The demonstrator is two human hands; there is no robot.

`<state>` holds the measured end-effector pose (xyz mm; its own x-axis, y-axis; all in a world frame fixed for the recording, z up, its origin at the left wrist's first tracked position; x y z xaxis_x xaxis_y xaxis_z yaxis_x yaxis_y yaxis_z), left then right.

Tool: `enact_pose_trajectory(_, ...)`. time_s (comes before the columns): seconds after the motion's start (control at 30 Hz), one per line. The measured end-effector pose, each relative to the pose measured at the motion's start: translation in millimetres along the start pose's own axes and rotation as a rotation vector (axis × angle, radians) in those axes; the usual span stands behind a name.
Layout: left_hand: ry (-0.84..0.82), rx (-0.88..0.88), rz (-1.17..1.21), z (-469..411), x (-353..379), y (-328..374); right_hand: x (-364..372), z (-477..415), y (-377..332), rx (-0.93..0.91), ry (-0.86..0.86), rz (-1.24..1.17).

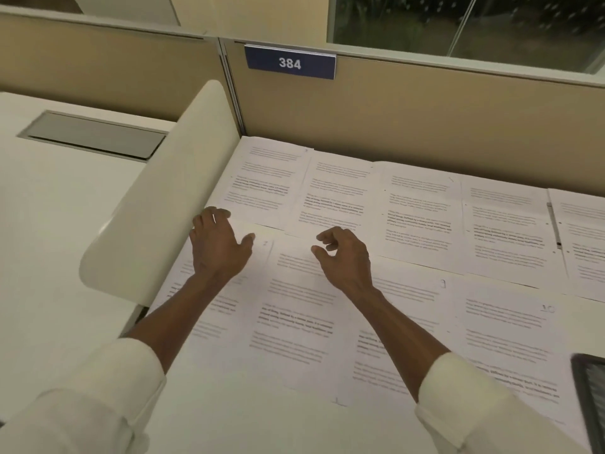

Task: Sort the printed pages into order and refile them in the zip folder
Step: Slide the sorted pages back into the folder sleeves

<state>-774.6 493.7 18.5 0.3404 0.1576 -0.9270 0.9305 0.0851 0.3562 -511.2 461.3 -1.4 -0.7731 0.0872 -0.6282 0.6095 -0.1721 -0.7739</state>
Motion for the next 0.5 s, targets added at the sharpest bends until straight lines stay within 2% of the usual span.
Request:
enact_pose_trajectory(0.17,-0.097,-0.077,-0.005,-55,0,-17,25,-38,-15,0.185,-0.024,-0.166)
enact_pose_trajectory(0.27,-0.201,-0.123,0.016,-84,12,-27,42,-58,-26,0.193,-0.046,-0.153)
enact_pose_trajectory(0.5,-0.323,-0.173,-0.057,-129,34,-48,91,-92,-61,-0.229,-0.238,0.333)
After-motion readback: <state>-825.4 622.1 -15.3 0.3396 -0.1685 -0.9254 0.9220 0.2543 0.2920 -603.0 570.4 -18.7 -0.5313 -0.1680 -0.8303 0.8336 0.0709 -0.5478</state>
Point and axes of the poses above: each hand's wrist, its own z-axis away from the middle knuckle, its own x-axis out of the palm, y = z × x, the point moved 4 cm from there along -z, towards the middle knuckle, and after that the axes turned 3 degrees about x, right-handed, at the moved point
